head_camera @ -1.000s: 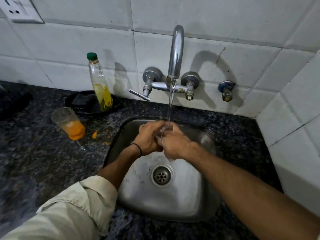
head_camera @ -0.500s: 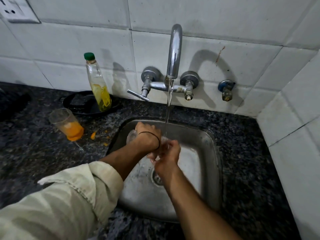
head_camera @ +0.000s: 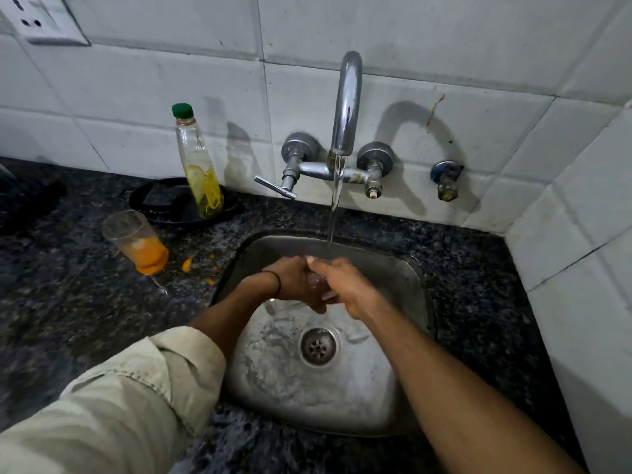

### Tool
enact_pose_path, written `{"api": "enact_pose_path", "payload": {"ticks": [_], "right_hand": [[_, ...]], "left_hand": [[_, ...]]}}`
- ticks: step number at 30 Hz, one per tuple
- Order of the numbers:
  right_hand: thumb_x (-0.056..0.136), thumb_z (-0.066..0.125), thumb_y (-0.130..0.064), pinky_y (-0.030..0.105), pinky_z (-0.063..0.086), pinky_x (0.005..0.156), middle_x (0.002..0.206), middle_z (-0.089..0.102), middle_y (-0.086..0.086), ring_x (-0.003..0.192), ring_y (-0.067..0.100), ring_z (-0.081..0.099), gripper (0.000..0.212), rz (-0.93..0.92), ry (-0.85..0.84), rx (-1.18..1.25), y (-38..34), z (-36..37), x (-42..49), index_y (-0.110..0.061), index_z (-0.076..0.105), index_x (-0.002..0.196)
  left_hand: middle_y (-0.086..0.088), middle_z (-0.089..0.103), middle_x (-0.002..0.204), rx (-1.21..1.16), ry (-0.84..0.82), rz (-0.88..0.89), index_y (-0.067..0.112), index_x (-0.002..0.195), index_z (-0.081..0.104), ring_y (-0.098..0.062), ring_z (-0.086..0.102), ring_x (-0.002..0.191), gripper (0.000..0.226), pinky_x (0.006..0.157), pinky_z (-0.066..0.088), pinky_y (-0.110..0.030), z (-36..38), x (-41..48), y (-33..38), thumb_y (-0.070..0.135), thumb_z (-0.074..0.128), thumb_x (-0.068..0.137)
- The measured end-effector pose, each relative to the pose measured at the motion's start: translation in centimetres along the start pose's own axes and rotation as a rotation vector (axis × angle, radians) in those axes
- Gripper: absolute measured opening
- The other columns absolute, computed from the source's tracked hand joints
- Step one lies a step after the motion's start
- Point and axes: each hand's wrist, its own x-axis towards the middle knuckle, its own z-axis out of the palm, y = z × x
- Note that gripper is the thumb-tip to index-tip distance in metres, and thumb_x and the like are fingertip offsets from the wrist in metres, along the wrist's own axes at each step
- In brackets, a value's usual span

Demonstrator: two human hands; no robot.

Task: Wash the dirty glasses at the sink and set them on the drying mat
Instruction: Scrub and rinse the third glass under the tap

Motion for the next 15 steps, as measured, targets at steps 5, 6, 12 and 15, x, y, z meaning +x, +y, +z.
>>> {"api": "enact_pose_path", "payload": {"ticks": [5,6,12,15], "right_hand": [[0.095,0.061,-0.034,0.030,0.047,0.063,0.080,0.065,0.001,0.075,0.017,0.062,0.023,-0.285,0.006,-0.875,-2.2,-0.4,-0.6,-0.017,0.068,0.081],[0.094,0.061,-0.037,0.028,0.042,0.063,0.076,0.060,-0.001,0.074,0.017,0.059,0.025,-0.324,0.035,-0.980,-2.7,-0.4,-1.1,-0.020,0.064,0.076],[0.093,0.061,-0.044,0.028,0.039,0.067,0.079,0.065,0.004,0.073,0.022,0.059,0.031,-0.503,0.095,-1.128,-7.0,-1.9,-3.3,-0.016,0.074,0.087],[0.092,0.062,-0.044,0.029,0.041,0.064,0.079,0.068,0.004,0.073,0.021,0.062,0.031,-0.530,0.089,-1.139,-8.7,-2.5,-4.0,-0.017,0.075,0.086]], "left_hand": [[0.000,0.067,0.107,-0.591,-0.027,0.049,0.027,0.111,0.056,-0.020,0.065,0.102,0.057,0.089,0.055,-0.040,2.0,-0.3,-2.7,0.008,0.087,0.067],[0.000,0.067,0.110,-0.589,-0.065,0.023,0.027,0.115,0.055,-0.020,0.064,0.102,0.056,0.087,0.055,-0.040,1.9,-0.4,-2.9,0.009,0.084,0.071],[-0.014,0.066,0.091,-0.945,0.065,-0.112,0.011,0.097,0.065,-0.021,0.066,0.080,0.020,0.067,0.056,-0.033,-1.8,-1.4,-2.0,-0.004,0.053,0.093],[-0.010,0.064,0.081,-1.194,0.381,-0.100,0.006,0.095,0.064,-0.014,0.065,0.059,0.008,0.051,0.055,-0.024,-5.0,-1.2,-0.1,0.012,0.058,0.095]]}}
